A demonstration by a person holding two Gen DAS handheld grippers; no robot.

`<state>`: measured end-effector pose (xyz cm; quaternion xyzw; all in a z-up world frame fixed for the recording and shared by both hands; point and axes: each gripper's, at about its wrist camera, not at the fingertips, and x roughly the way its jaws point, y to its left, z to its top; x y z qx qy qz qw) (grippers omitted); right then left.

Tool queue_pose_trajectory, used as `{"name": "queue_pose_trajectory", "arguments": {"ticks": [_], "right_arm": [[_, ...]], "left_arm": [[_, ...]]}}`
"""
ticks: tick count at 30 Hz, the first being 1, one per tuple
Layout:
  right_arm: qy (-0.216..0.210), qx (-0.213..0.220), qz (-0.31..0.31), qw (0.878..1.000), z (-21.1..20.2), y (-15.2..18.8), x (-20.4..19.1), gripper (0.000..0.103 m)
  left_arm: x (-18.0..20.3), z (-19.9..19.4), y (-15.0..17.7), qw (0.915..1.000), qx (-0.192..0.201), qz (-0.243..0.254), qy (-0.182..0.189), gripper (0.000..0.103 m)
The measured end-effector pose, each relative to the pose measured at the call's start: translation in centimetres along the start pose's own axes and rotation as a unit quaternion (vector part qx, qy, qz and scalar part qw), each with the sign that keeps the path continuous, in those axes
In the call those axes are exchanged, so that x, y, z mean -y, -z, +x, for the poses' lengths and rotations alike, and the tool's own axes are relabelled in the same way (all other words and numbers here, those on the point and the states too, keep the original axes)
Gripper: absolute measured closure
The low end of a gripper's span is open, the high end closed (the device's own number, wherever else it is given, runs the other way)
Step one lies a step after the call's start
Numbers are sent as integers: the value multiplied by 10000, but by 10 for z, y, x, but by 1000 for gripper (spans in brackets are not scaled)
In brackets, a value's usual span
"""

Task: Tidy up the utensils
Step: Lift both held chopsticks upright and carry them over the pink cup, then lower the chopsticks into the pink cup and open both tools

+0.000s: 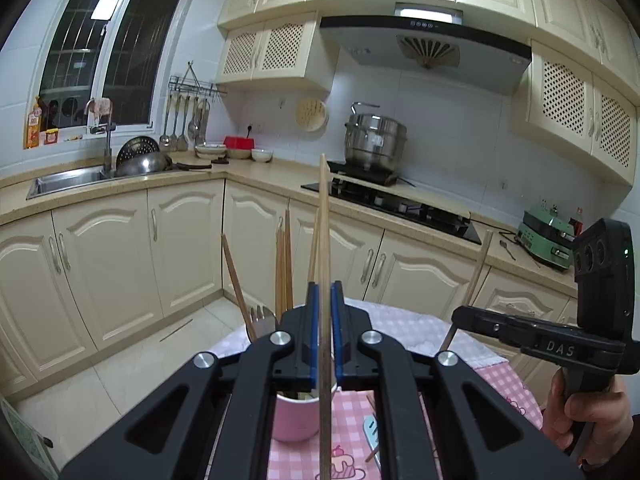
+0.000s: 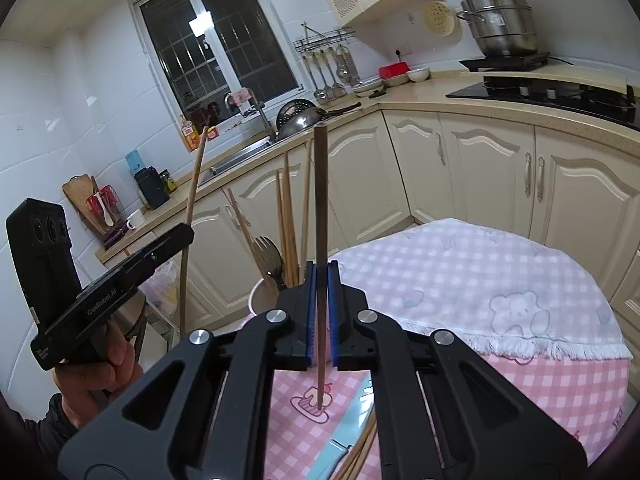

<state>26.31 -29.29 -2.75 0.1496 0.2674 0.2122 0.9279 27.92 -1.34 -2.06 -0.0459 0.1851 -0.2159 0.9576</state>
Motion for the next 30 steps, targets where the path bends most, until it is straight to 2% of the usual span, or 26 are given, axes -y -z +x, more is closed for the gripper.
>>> {"name": "queue_pose_trajectory", "arguments": {"ticks": [5,9,15,20,25,30], "right_arm": [[-24,132,-103,9999,-10,-6,-7,97],[-103,264,-220,9994,-16,-19,-16,97],[-283,661,-498,9962,-22,-65,-38,97],[-327,729,-685,9944,-11,-93,-53,97],[-296,515,-840,9947,15,-99,-61,97],[-229,246,-892,9954,39,-92,-58,97]], "left_arm": [[-3,-6,-5,9998,171,-49,-35,98],[-6,-10,-18,9987,487,-118,-45,98],[-12,-4,-50,9936,1090,-289,-44,98],[-15,14,-68,9884,1471,-329,-180,98],[-17,39,-66,9876,1491,-378,-314,98],[-24,64,-48,9890,1330,-467,-440,98]]}}
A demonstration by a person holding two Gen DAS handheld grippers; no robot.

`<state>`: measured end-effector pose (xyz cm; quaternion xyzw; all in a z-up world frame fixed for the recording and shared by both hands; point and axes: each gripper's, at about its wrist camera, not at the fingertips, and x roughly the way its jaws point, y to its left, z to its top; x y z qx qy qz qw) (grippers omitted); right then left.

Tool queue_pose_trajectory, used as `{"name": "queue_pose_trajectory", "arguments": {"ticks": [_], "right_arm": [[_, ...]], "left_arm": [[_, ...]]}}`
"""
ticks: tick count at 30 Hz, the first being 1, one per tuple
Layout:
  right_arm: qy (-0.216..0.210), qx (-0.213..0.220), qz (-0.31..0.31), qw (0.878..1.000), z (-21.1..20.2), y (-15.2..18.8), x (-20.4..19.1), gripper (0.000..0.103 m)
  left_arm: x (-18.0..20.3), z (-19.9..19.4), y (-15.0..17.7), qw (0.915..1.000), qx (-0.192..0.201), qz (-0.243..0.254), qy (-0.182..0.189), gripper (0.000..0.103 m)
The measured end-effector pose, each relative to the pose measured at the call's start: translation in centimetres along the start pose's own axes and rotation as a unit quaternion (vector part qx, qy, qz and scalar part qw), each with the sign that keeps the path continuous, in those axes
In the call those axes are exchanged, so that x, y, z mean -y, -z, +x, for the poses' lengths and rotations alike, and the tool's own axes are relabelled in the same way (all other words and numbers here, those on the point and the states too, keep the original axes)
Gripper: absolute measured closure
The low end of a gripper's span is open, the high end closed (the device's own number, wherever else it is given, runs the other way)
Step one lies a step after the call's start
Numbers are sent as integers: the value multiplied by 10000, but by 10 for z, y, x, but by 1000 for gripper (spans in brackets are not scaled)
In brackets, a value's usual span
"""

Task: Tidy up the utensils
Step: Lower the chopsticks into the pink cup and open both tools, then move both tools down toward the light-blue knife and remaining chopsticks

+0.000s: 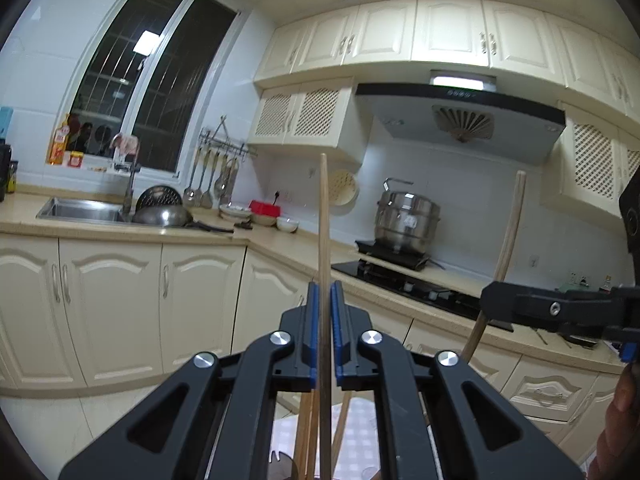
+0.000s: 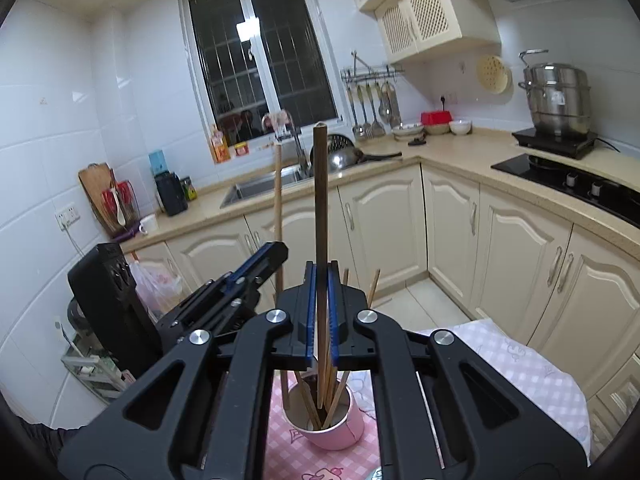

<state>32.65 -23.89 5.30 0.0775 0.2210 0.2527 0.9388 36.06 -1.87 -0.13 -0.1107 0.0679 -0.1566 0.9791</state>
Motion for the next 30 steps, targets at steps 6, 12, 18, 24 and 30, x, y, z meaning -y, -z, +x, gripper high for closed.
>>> {"name": "queue_pose_trajectory", "arguments": {"ticks": [6,12,18,24,30], "right_arm": [[99,-368,-17,9993,27,17,4,97],[110,-706,154,9973,41,30,14,95],[315,-216,592,9975,13,33,31,17],[606,-13,899,9941,-15,36,45,6],[704,-84,1166,9906,-40,52,60,6]], "left_arm": [[-10,14,27,9997,-194,-87,-133,98],[-10,16,40,9990,-443,58,-35,95],[-11,-11,34,9990,-399,185,-52,27],[-5,-41,18,9978,-555,317,-156,11],[2,-71,13,9966,-704,410,-158,10]]}}
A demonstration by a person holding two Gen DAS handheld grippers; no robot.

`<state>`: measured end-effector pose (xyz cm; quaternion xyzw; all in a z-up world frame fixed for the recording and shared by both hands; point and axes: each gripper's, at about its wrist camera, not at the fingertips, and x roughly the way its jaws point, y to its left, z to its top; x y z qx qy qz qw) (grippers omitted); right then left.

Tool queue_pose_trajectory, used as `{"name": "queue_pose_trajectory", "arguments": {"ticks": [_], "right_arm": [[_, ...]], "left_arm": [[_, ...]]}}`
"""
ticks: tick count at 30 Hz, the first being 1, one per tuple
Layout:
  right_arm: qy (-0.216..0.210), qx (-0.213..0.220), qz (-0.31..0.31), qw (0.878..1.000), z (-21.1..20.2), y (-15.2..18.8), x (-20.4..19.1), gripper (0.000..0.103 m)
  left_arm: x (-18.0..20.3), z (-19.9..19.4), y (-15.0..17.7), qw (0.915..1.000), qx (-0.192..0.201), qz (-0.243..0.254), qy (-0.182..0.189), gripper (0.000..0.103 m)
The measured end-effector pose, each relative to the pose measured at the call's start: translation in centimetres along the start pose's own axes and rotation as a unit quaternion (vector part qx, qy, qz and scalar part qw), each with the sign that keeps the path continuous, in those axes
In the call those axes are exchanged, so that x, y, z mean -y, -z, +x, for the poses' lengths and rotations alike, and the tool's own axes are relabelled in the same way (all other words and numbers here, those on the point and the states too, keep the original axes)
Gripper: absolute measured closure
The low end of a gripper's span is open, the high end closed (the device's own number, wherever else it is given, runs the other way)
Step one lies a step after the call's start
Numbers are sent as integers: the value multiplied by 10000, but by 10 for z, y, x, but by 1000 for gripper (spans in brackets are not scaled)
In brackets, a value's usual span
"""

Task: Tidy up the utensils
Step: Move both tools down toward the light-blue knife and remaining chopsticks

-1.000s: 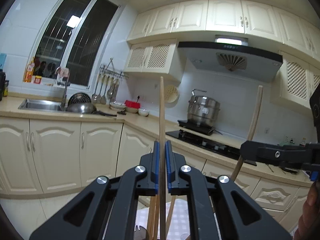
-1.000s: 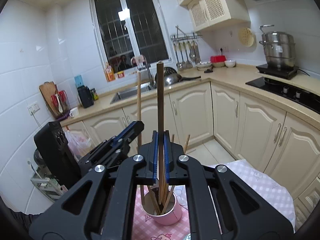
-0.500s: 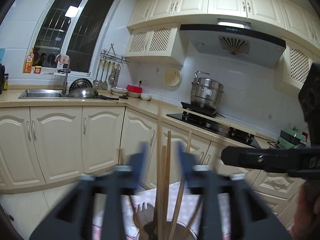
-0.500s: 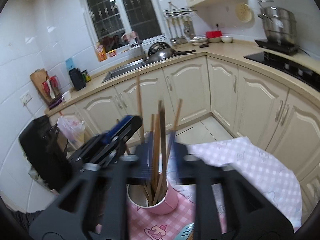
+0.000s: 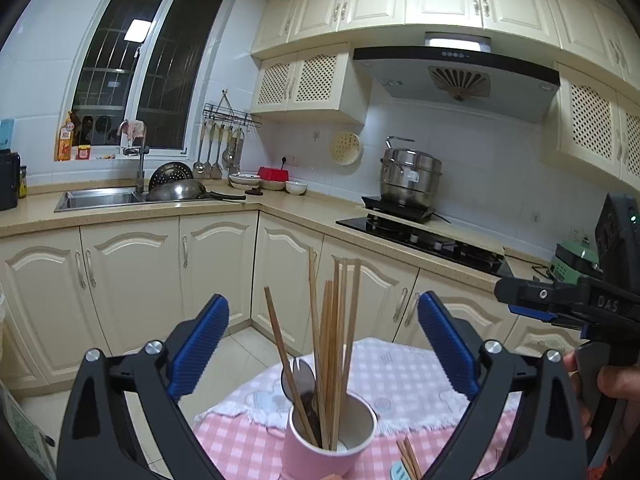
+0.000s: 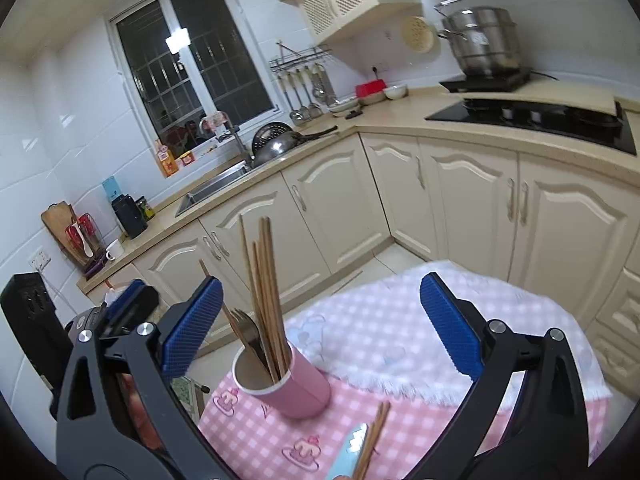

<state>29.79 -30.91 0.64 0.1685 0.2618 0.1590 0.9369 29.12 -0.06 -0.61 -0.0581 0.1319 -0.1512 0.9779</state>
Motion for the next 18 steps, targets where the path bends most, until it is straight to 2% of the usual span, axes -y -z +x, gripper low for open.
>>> {"name": "queue_pose_trajectory", "arguments": {"ticks": [9,18], "right_arm": [[334,-367,236,9985,-22,41,23,6],[554,-826,361,9944,-27,77,40,6]], "left_arm": [[28,-29,23,9987,-243,427,115,10],[48,-27,53,9954,-745,569,205,10]]}}
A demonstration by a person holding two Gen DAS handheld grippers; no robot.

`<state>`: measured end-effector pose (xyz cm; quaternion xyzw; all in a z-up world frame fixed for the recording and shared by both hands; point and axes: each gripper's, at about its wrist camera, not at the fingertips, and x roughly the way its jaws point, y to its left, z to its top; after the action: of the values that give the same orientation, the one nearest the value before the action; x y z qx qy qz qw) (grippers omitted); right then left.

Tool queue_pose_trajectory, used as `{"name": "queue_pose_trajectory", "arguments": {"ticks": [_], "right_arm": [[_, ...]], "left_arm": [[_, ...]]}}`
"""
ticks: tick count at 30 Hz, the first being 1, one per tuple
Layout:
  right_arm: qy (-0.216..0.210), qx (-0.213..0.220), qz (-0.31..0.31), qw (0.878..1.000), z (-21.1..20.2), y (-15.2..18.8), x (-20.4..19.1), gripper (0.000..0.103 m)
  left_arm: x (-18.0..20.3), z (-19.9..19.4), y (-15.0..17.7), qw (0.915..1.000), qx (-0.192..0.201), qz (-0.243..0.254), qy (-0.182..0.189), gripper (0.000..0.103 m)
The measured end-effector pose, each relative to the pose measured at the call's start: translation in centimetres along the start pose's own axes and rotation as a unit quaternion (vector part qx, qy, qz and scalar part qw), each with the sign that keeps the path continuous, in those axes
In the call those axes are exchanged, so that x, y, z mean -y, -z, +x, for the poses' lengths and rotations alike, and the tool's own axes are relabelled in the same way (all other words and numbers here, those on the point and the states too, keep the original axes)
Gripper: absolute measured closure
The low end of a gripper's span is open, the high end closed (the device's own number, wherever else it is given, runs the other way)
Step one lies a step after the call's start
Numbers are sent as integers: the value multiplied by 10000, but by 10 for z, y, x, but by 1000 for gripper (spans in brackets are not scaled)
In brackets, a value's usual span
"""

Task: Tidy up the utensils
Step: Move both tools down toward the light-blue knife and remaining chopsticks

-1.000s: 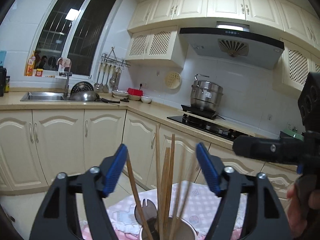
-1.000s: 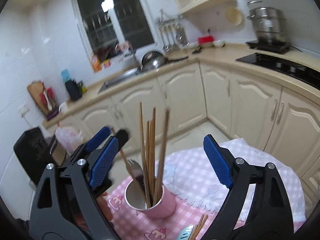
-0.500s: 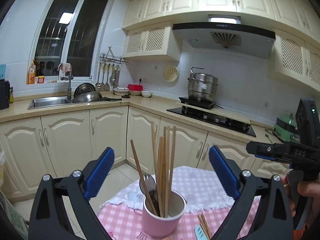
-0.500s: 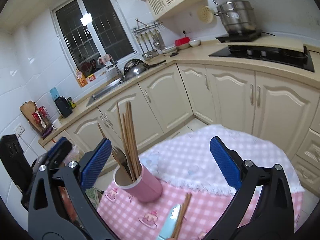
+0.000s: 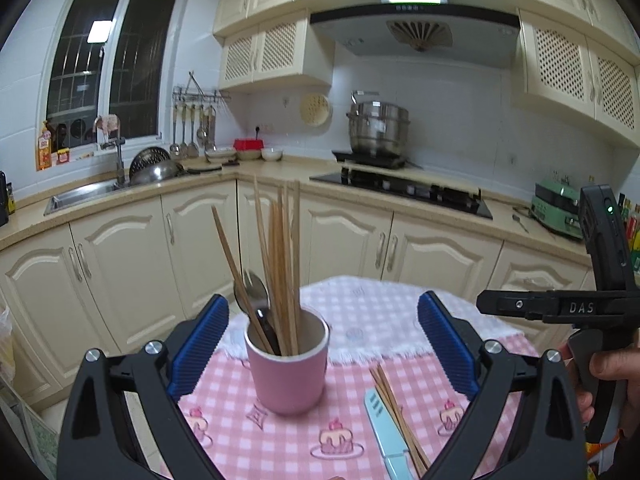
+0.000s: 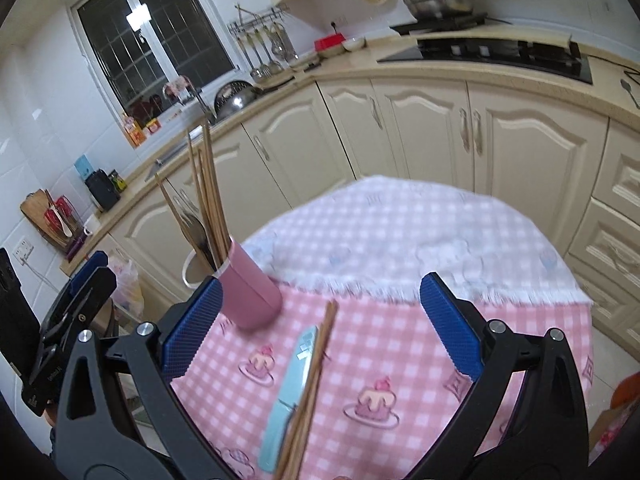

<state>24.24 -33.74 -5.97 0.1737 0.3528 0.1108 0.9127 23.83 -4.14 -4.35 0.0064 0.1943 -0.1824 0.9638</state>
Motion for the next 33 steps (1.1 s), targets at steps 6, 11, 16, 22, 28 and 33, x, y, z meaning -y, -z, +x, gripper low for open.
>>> {"name": "queue_pose_trajectory", "arguments": {"ticks": [6,11,16,22,28,33], "right_arm": [[273,-462,-169,9984,12,30,6,6],[492,-897,-426,9938,27,60,9,6],[526,-1094,-401,9918,31,78,15,6],[590,-1283,-513,9886,33,90,18,6],[631,-1339,-434,9880,32,96,25,6],[677,-1403,-446,9868,33,98,30,6]], "left_arm": [[12,14,24,9984,-544,116,-1,10],[18,29,49,9939,-1072,251,18,10],[23,44,72,9882,-1495,334,16,10],[31,63,97,9789,-1991,468,-17,10],[40,84,122,9616,-2667,647,-4,10],[49,90,135,9545,-2862,835,78,10]]}}
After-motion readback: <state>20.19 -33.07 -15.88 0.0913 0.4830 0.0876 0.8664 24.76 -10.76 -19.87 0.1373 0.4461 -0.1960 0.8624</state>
